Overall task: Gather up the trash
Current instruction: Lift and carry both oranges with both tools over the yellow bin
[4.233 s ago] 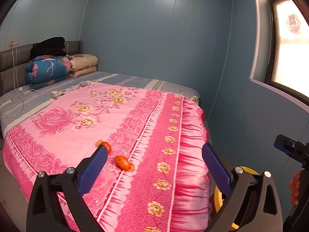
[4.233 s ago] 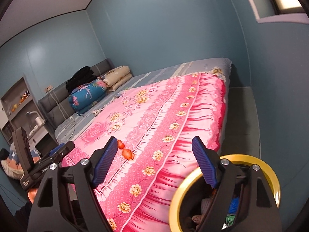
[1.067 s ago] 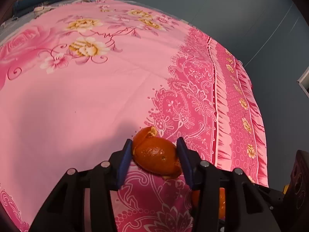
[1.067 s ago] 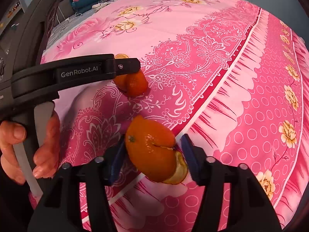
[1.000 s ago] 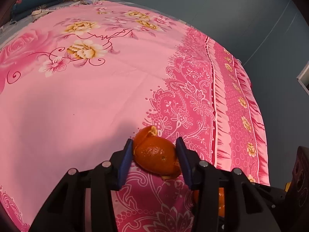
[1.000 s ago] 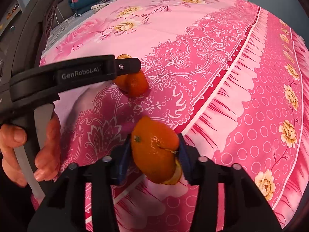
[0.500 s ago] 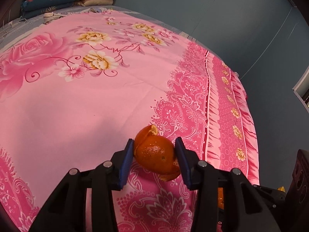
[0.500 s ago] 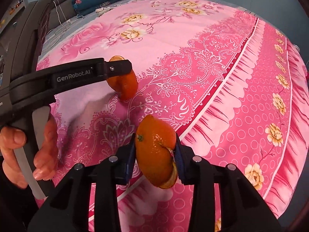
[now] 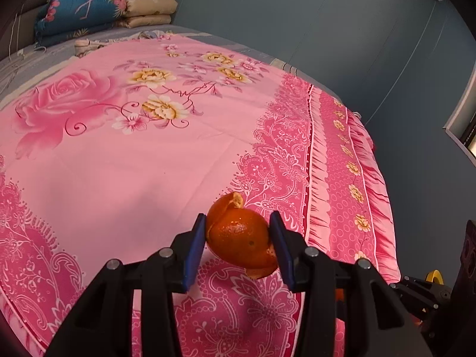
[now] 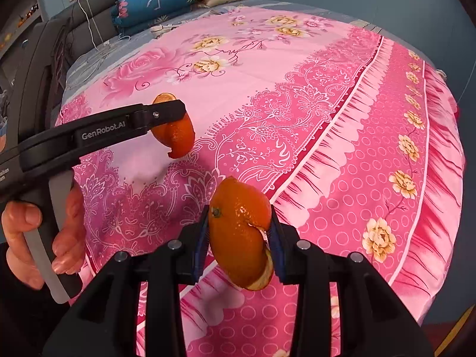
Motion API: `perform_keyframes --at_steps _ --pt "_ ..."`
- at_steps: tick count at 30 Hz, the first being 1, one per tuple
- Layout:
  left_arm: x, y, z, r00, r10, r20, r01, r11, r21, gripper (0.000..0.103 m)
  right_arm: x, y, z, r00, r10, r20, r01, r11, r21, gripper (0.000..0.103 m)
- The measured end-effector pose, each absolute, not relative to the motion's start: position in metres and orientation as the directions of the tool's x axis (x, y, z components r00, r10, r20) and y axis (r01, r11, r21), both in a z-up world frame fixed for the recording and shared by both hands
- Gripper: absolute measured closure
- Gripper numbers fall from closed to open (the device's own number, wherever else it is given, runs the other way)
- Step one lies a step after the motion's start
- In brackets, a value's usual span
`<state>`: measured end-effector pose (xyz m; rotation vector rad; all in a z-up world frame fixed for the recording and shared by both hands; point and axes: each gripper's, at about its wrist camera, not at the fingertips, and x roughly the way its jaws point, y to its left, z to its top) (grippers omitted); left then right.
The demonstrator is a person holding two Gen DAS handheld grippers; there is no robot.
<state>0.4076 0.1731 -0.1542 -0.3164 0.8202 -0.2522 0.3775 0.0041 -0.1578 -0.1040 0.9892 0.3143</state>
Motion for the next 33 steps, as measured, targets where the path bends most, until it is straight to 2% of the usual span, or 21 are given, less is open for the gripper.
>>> perform_keyframes --at_steps 17,33 --pt "0.361 0.172 -0.127 0.692 -0.269 -0.670 0.024 0.936 -0.351 0.062 0.350 -0.019 -0.131 0.523 0.310 -0.794 -0.340 0.930 0.139 0.069" --pt "0.273 0.125 -0.054 0.741 -0.337 -0.581 0.136 0.923 -0.361 0.062 0.275 -0.093 -0.055 0.652 0.336 -0.679 -0.290 0.939 0.186 0.069"
